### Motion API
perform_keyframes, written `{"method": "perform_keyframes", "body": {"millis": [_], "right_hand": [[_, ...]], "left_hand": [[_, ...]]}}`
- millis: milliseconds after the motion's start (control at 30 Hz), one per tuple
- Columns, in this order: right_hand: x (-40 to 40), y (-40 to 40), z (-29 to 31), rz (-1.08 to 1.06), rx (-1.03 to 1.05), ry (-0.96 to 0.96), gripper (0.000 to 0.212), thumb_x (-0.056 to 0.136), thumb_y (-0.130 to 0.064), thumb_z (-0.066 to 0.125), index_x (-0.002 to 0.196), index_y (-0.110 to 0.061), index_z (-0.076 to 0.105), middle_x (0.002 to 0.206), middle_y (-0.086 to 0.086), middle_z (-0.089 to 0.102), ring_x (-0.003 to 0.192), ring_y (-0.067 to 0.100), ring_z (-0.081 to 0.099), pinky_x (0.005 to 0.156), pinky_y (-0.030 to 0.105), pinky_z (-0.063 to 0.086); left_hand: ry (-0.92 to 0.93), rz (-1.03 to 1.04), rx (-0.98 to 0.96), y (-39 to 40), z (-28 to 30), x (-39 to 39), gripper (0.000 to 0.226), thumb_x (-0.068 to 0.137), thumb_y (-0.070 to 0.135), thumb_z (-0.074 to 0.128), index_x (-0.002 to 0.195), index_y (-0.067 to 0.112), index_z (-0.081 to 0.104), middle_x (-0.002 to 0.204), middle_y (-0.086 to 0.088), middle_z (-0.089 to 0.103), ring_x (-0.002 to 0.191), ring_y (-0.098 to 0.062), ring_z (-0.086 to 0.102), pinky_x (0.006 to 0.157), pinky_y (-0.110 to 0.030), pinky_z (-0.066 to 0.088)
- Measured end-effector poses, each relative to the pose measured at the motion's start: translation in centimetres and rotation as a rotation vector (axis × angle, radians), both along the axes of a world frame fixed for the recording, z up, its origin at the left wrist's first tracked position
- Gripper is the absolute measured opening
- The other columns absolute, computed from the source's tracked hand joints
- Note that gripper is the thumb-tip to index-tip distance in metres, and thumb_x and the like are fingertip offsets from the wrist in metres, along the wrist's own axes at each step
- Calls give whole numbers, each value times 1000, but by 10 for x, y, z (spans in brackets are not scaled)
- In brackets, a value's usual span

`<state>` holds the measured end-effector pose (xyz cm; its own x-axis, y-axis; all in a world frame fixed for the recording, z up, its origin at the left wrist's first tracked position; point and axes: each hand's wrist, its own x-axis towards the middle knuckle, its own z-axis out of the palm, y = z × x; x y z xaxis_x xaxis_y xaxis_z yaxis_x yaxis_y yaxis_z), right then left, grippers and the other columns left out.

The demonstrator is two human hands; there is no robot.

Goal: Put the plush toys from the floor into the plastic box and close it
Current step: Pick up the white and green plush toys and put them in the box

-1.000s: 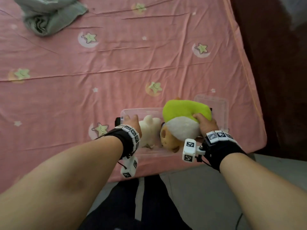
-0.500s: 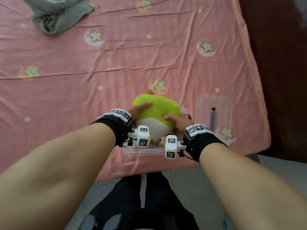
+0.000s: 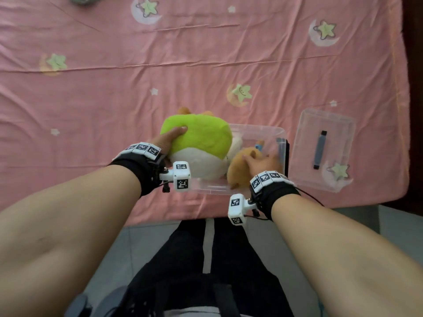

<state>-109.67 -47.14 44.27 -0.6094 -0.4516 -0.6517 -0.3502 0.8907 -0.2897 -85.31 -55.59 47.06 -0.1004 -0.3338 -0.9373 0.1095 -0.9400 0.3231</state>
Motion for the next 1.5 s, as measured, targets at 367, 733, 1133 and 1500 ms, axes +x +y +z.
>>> {"method": "perform_keyframes", "body": {"millis": [367,733,1133,1500], "right_hand": [[-15,-17,41,-378,-369,-1077,57,73,-20,86,126,-17,66,125,24,67,110,47,66,90,73,48],[-128,40,29,-355,-230,-107,93,58,-30,91,138,-13,46,127,13,64,111,28,63,96,36,51],[-124,61,10,-160,-279,-56,96,51,-38,92,128,-11,40,119,8,60,105,23,60,90,31,51],[-117,47,39,35,-191,49,94,56,-44,87,129,-12,36,126,12,56,111,29,59,84,28,43]], "left_hand": [[181,-175,99,7,12,-64,65,72,38,80,128,15,56,120,-20,67,107,-42,64,95,-66,45],[-589,-1276,-452,23,-23,-171,51,76,48,57,125,34,50,110,0,64,100,-29,59,83,-36,46],[-881,-1958,-456,64,-59,-197,108,57,50,82,144,26,22,144,-16,27,136,-48,20,106,-68,26],[-946,-1769,-459,21,-41,-140,62,66,42,66,121,25,43,115,-11,56,113,-41,55,100,-59,36]]}}
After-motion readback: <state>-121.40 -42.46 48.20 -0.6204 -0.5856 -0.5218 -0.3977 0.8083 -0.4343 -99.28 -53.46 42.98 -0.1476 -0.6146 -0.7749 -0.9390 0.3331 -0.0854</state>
